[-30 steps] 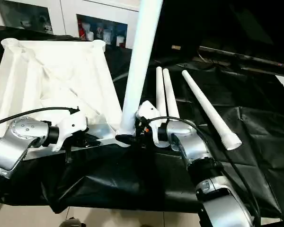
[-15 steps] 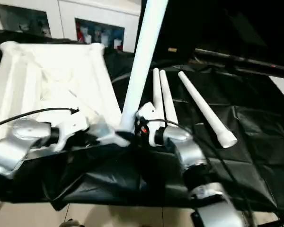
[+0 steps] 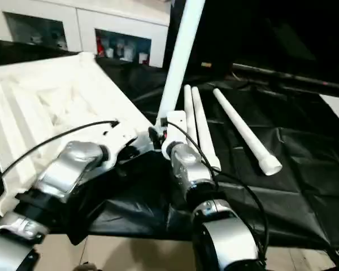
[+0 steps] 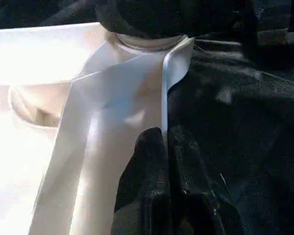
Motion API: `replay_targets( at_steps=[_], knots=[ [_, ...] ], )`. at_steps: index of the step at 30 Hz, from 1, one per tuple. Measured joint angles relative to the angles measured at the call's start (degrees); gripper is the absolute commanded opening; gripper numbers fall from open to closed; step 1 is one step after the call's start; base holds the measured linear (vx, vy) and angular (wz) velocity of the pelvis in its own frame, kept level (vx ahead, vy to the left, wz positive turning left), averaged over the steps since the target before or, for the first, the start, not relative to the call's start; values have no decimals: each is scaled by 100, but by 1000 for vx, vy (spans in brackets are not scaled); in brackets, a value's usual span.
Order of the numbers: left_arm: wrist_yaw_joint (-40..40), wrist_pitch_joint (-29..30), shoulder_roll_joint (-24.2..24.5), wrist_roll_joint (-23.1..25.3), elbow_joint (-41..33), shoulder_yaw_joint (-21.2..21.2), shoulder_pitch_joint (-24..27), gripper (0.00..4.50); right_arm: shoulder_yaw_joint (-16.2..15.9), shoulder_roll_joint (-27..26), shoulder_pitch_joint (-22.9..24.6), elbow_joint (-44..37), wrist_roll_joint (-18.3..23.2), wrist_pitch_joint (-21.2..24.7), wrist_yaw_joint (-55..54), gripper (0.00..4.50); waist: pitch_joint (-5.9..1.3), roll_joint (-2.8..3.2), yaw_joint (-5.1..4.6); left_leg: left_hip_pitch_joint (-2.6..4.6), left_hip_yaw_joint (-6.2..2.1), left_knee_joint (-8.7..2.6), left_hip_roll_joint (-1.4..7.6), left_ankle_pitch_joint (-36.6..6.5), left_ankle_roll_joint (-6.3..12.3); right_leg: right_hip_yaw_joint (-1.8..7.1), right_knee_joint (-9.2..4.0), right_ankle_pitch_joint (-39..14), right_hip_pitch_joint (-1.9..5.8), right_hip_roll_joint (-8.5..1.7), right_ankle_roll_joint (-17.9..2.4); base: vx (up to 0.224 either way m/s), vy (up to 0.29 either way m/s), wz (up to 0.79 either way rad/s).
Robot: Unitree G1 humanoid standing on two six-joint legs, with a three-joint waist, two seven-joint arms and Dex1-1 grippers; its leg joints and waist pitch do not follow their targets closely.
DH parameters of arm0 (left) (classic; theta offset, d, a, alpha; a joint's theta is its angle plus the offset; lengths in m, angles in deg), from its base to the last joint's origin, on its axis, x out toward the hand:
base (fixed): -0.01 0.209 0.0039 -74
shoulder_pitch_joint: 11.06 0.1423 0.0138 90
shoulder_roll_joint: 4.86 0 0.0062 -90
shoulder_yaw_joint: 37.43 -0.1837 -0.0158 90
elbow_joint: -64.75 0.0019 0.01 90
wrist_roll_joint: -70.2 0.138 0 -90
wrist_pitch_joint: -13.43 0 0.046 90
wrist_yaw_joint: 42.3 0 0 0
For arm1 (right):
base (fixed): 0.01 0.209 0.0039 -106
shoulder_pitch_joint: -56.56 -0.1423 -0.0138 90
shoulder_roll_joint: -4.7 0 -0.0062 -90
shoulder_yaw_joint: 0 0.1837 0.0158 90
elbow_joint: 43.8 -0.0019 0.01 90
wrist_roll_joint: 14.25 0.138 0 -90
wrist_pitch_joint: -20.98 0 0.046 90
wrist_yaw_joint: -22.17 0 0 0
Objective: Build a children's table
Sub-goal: Rotate leg to tighten
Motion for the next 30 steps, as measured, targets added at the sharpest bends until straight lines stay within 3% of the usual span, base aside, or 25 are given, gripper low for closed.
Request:
replay_targets(
  at_steps=[3, 9, 24, 30],
  knots=[
    [-12, -76, 58, 20, -2, -7, 0, 0, 5, -16, -17, 68, -2, -77, 27, 385, -13, 32, -14, -3, 0, -3, 0, 0, 0, 1, -2, 12, -4, 1, -21, 0, 0, 0],
    [-307, -351, 346, 12, -98, -53, 32, 0, -182, 187, 38, 129, -79, -256, 738, 385, -7, 103, -26, -86, 1, -3, 11, 19, 1, -3, -4, 15, -60, 12, -25, 0, 0, 0],
    [-2234, -1339, 1508, -512, -659, -140, 482, 0, -1224, 1719, 634, -1264, -222, -108, 4458, 385, 14, 135, 43, -110, 9, -11, 18, 2, 28, -17, -62, 10, -69, 13, -30, 0, 0, 0],
    [-2570, -1569, 1679, -560, -584, -136, 467, 0, -1423, 1908, 749, -1345, -316, -80, 5001, 385, 19, 142, 42, -103, 10, -8, 20, 3, 26, -16, -53, 10, -67, 13, -30, 0, 0, 0]
  ],
)
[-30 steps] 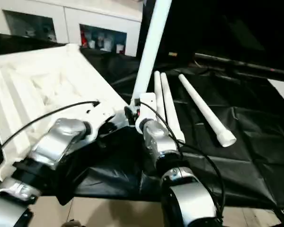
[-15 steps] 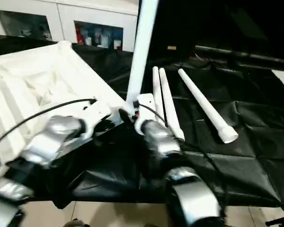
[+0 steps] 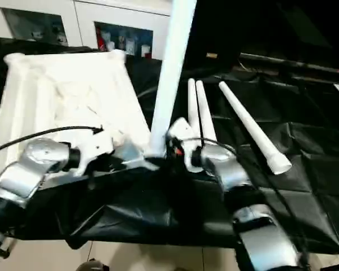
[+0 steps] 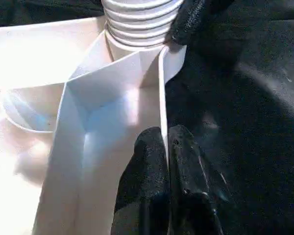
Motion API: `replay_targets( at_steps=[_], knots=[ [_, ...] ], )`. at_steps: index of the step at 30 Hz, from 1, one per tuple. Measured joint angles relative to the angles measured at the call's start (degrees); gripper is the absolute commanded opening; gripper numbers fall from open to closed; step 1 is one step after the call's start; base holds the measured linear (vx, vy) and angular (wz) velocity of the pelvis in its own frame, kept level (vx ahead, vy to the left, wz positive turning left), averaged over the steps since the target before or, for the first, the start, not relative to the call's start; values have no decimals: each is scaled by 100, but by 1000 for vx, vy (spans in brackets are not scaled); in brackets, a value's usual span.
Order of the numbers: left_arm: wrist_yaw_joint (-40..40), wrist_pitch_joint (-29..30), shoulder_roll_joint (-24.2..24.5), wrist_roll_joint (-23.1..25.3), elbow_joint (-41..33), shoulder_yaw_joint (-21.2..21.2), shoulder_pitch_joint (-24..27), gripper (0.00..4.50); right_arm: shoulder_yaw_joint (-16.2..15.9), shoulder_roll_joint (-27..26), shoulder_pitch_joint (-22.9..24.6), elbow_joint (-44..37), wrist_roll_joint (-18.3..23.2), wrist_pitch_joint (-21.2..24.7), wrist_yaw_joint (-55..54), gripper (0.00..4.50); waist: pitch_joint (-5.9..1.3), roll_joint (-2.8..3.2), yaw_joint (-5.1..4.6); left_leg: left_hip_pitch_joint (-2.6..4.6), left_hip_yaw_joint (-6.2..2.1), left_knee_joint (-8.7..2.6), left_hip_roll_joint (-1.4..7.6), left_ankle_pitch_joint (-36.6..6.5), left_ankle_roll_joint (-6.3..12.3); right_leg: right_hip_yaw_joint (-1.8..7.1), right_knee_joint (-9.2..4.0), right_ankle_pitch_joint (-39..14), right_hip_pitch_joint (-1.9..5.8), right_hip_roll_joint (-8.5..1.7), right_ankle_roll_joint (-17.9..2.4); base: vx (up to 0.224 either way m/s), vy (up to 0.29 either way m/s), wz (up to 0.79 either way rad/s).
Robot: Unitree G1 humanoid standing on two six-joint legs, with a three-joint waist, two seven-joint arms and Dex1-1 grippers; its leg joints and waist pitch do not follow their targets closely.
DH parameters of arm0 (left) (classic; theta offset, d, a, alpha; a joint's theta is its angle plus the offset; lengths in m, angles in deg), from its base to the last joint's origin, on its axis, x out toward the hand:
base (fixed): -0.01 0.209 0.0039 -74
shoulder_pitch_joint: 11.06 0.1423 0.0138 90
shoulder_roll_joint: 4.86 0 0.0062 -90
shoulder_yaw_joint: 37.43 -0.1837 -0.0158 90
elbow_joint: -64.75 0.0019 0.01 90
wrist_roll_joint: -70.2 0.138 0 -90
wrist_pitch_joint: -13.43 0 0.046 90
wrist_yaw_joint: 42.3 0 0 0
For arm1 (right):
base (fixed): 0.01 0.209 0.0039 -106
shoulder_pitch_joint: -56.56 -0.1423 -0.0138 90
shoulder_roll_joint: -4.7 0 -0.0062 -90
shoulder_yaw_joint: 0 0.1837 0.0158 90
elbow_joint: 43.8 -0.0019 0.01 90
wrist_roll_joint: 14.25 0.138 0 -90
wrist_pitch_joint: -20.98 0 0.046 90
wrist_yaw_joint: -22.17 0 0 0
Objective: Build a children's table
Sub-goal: Rotate leg to tighten
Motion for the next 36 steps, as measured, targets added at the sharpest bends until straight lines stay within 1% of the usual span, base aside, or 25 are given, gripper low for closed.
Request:
replay_targets(
  at_steps=[2, 4, 5, 10, 11, 12, 16, 23, 25, 27, 28, 30, 31, 33, 36],
  knots=[
    [-48, -18, 12, -16, 22, -2, -11, 0, 1, -1, -1, -3, 2, 10, -1, 385, 1, 2, 5, 1, 0, 0, 0, 0, 0, 0, 2, 0, 0, 0, 0, 0, 0, 0],
    [-99, -32, 30, -30, 39, -2, -21, 0, 3, -6, -1, -36, 21, 16, 15, 358, 1, 2, 6, 1, 0, 0, 0, 0, -1, 0, 2, 0, 0, 0, 0, 0, 0, 0],
    [-112, -38, 33, -32, 47, -4, -29, 0, 4, -13, -1, -45, 46, 16, 43, 358, 2, 3, 6, 1, 0, 0, 0, 0, -1, 0, 1, 0, 0, 0, 0, 0, 0, 0],
    [-145, -84, 34, -33, 91, -11, -49, 0, 9, -21, 22, -101, 108, 15, 159, 308, 2, 3, 9, 1, 0, 0, 1, 0, 0, -1, 2, 0, 0, 0, 0, 0, 0, 0],
    [-166, -96, 39, -33, 95, -11, -49, 0, 13, -21, 32, -102, 112, 15, 174, 308, 2, 4, 11, 1, 0, 0, 1, 0, 0, -1, 2, 0, 0, 0, 0, 0, 0, 0],
    [-195, -111, 44, -31, 98, -12, -49, 0, 15, -24, 48, -113, 125, 18, 187, 294, 1, 4, 15, 1, 0, 0, 1, 0, 0, -1, 3, 0, 0, 0, 0, 0, 0, 0],
    [-247, -146, 77, -33, 99, -32, -48, 0, 18, -25, 167, -277, 143, 64, 195, 279, 0, 8, 33, 3, 0, 2, 1, 0, 0, -1, 5, 0, 2, 0, 0, 0, 0, 0],
    [-217, -161, 45, -14, 168, -35, -51, 0, 102, -125, 285, -314, 225, 90, 0, 276, -2, 11, 50, 19, 0, 6, 2, 1, -3, 1, 15, 0, 12, 0, 0, 0, 0, 0],
    [-36, -95, -84, 40, 298, 1, -97, 0, 233, -306, 292, -216, 216, 75, -471, 275, -2, 11, 43, 25, 0, 12, 3, 8, -12, 3, 30, 1, 13, 0, -2, 0, 0, 0],
    [308, 65, -301, 158, 505, 36, -240, 0, 495, -629, 257, 11, 235, 74, -1294, 275, -2, 13, 19, 33, 0, 18, 3, 15, -24, 8, 48, 9, 15, 0, -13, 0, 0, 0],
    [443, 116, -418, 187, 577, 36, -285, 0, 557, -700, 230, 78, 247, 83, -1549, 275, -4, 16, 13, 42, 0, 17, 2, 15, -24, 8, 48, 14, 16, -1, -19, -55, -12, -1],
    [869, 230, -747, 262, 835, 69, -409, 0, 782, -950, 82, 362, 265, 102, -2303, 275, -1, 21, -1, 64, 0, 17, 2, 15, -24, 10, 52, 23, 28, -1, -22, 0, 0, 0],
    [1131, 291, -944, 317, 989, 73, -512, 0, 882, -1096, -22, 504, 265, 122, -2728, 275, 10, 44, 0, 71, -1, 15, 3, 15, -25, 8, 52, 26, 30, -1, -24, 0, 0, 0],
    [1650, 495, -1384, 410, 1290, 131, -679, 0, 1053, -1309, -245, 827, 246, 88, -3573, 275, 9, 68, 10, 78, 0, 13, 0, 15, -25, 9, 50, 22, 39, -4, -18, 0, 0, 0],
    [1989, 680, -1636, 441, 1438, 145, -766, 0, 1139, -1441, -404, 1058, 216, 22, -4183, 275, -8, 124, 19, 76, 1, 8, -4, 15, -25, 10, 49, 18, 39, -7, -6, 0, 0, 0]
  ],
)
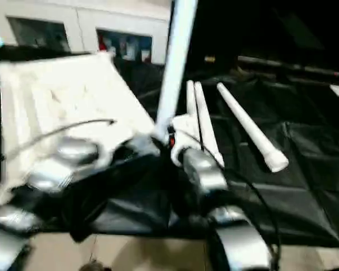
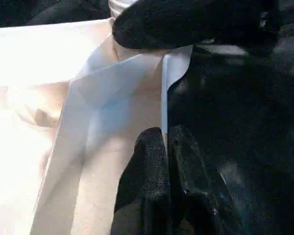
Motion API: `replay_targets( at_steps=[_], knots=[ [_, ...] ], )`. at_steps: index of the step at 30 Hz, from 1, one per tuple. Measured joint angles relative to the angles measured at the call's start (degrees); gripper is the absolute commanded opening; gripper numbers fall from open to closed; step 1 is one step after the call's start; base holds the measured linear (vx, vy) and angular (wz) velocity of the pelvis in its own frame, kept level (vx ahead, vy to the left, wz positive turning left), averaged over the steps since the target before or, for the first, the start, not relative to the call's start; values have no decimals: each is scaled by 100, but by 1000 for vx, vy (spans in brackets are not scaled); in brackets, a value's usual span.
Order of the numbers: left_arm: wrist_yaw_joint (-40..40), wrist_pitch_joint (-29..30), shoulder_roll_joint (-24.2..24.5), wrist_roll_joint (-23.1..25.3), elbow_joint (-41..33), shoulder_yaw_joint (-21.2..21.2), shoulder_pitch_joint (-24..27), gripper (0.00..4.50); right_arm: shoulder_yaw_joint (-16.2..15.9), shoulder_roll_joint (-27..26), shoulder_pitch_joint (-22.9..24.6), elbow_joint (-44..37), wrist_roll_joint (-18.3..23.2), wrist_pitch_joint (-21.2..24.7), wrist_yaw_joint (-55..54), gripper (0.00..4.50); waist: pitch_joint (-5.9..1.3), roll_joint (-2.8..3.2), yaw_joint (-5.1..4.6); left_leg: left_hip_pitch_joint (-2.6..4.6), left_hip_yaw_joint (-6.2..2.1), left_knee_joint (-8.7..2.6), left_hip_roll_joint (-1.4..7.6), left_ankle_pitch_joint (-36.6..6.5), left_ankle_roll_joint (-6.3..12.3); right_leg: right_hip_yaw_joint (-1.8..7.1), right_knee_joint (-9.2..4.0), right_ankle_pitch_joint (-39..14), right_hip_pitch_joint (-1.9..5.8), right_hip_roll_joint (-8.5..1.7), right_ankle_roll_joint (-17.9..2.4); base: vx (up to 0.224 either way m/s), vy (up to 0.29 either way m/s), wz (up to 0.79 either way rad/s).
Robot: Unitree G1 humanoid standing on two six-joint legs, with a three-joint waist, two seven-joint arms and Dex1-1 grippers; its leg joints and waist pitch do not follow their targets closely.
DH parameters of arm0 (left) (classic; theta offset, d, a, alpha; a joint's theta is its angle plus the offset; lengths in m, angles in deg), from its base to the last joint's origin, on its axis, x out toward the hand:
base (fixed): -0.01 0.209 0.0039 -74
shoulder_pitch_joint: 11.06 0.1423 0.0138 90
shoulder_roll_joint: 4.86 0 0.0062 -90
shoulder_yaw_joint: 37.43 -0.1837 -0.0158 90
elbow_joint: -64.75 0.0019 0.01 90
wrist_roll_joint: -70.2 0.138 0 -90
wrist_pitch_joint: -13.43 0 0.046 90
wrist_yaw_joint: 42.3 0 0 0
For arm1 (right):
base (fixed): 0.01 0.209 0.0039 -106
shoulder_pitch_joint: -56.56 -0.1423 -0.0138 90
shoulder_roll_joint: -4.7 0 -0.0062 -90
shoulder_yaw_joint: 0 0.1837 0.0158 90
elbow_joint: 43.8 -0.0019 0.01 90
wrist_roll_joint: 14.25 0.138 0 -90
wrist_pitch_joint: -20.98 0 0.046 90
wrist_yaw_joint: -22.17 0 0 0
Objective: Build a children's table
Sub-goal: Rotate leg to tighten
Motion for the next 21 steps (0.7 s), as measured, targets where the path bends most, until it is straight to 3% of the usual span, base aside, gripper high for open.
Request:
replay_targets(
  at_steps=[1, 4, 9, 17, 21],
  knots=[
    [60, 50, -56, 19, 22, 5, -13, 0, 0, -30, -20, 49, -39, -34, -120, 275, -9, 15, 3, -1, 0, -2, 0, 0, 0, 0, 0, 1, 0, 0, 0, 0, 0, 0],
    [132, 137, -141, 30, 77, 16, -56, 0, 27, -59, -51, 143, -132, -163, -238, 345, -29, 48, 18, -4, 0, -6, -1, 0, 0, 0, 0, 3, -1, 0, 1, 0, 0, 0],
    [121, -74, -100, 39, 145, 39, -67, 0, 79, -117, -87, 264, -140, -415, -177, 389, -29, 57, 8, -22, 0, -15, -1, 0, 0, -2, -1, 8, -21, 0, -7, 0, 0, 0],
    [-543, -427, 417, -101, -208, 47, 181, 0, -285, 413, 83, 22, -207, -534, 1491, 389, -21, 69, -71, -67, 0, -19, 6, 1, 2, -9, -32, 4, -36, 6, -2, 0, 0, 0],
    [-1196, -784, 859, -280, -467, 52, 411, 0, -698, 928, 290, -367, -281, -578, 2653, 389, -20, 70, -72, -80, 0, -20, 9, -1, 21, -19, -69, -2, -36, 7, -3, 0, 0, 0]
  ],
)
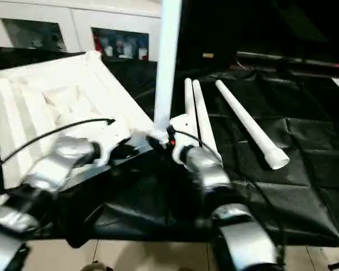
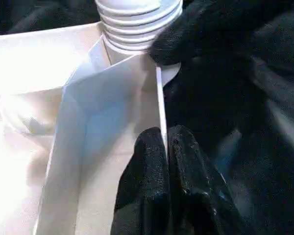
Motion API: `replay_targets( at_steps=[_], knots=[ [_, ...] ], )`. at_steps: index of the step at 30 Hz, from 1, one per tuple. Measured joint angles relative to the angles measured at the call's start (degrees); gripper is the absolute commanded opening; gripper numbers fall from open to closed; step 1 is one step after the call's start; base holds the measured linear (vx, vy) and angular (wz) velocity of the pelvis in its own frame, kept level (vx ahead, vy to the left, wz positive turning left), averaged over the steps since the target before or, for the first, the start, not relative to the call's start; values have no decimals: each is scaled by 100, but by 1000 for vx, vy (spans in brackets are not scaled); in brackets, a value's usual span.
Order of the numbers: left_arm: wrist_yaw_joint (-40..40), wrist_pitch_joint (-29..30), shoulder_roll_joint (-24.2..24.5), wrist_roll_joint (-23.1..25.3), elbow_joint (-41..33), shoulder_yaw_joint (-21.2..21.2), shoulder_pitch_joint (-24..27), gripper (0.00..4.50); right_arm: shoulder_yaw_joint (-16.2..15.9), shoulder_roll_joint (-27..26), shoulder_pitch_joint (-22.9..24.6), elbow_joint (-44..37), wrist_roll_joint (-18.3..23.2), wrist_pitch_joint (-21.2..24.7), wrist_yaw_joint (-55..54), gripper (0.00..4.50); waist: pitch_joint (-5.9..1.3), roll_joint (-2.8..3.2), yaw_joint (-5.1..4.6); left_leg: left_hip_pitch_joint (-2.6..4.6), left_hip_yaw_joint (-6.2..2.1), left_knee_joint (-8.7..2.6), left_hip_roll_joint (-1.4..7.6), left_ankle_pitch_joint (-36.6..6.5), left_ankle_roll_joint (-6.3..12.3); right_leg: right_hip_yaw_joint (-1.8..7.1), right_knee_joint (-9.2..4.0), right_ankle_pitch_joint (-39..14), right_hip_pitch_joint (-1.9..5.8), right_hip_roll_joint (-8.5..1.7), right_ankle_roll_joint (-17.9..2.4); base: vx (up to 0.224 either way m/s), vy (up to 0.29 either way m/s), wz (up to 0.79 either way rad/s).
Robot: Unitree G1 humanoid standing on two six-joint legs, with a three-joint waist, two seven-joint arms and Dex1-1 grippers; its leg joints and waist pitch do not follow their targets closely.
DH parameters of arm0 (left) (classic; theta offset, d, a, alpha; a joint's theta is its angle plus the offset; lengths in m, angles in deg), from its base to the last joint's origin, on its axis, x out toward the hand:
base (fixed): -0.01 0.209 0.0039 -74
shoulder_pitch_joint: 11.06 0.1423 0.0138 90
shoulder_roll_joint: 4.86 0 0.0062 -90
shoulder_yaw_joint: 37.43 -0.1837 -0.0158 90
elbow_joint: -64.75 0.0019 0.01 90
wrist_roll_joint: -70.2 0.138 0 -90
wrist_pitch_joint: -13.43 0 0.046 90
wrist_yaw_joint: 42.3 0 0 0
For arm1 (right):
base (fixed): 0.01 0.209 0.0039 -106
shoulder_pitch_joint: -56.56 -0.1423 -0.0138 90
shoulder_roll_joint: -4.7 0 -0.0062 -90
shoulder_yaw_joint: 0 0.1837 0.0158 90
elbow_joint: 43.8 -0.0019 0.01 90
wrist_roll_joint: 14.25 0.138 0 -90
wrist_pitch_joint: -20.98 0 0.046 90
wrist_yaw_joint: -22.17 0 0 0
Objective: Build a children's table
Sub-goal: Rotate leg to tighten
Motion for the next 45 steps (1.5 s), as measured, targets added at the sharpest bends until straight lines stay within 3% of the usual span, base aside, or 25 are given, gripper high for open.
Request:
replay_targets(
  at_steps=[5, 11, 12, 21, 26, 30, 39, 44, 45],
  knots=[
    [-799, -235, 470, -215, -332, -45, 228, 0, -211, 284, 68, -438, 124, 78, 1298, 389, 0, -1, 16, -21, 2, 4, 1, 3, 49, -8, -21, -1, -1, -2, -1, 0, 0, 0],
    [-1175, -314, 695, -327, -455, -71, 308, 0, -335, 465, 79, -570, 158, 197, 1864, 389, 1, -4, 31, -19, 4, 7, 3, -3, 34, -11, -16, 0, 0, -4, -1, 0, 0, 0],
    [-1206, -325, 716, -329, -453, -70, 309, 0, -356, 497, 85, -570, 158, 211, 1924, 364, 1, -4, 30, -18, 4, 7, 5, -6, 26, -13, -15, 0, -1, -4, -1, 0, 0, 0],
    [-1233, -367, 738, -329, -439, -70, 308, 0, -362, 502, 136, -627, 173, 409, 2088, 285, 1, -4, 31, -18, 5, 7, 7, -6, 25, -15, -13, 0, 0, -4, -1, 0, 0, 0],
    [-1225, -375, 723, -327, -431, -70, 307, 0, -311, 479, 240, -754, 249, 525, 2050, 275, 1, -4, 37, -18, 5, 7, 8, -6, 24, -16, -13, 0, 0, -3, -1, 0, 0, 0],
    [-939, -348, 609, -239, -260, -55, 240, 0, -159, 269, 278, -641, 255, 497, 1422, 275, 0, -6, 23, 7, 5, 7, 9, 6, 19, -16, -4, 5, 15, -4, -6, 0, 0, 0],
    [906, 329, -750, 282, 548, -65, -367, 0, 698, -700, -171, 278, 312, 533, -2003, 274, -12, -10, 14, 27, 6, 5, 9, 17, 3, -15, -5, 42, 33, -8, -10, 0, 0, 0],
    [1227, 433, -1011, 388, 610, -64, -410, 0, 766, -885, -287, 488, 212, 330, -2702, 274, -25, 11, 29, 22, 5, 5, 9, 17, 3, -15, -5, 43, 34, -8, -7, 0, 0, 0],
    [1229, 429, -1014, 402, 610, -64, -416, 0, 766, -889, -286, 516, 170, 252, -2711, 330, -25, 13, 32, 19, 5, 4, 9, 17, 3, -15, -6, 42, 33, -8, -5, 0, 0, 0]
  ],
)
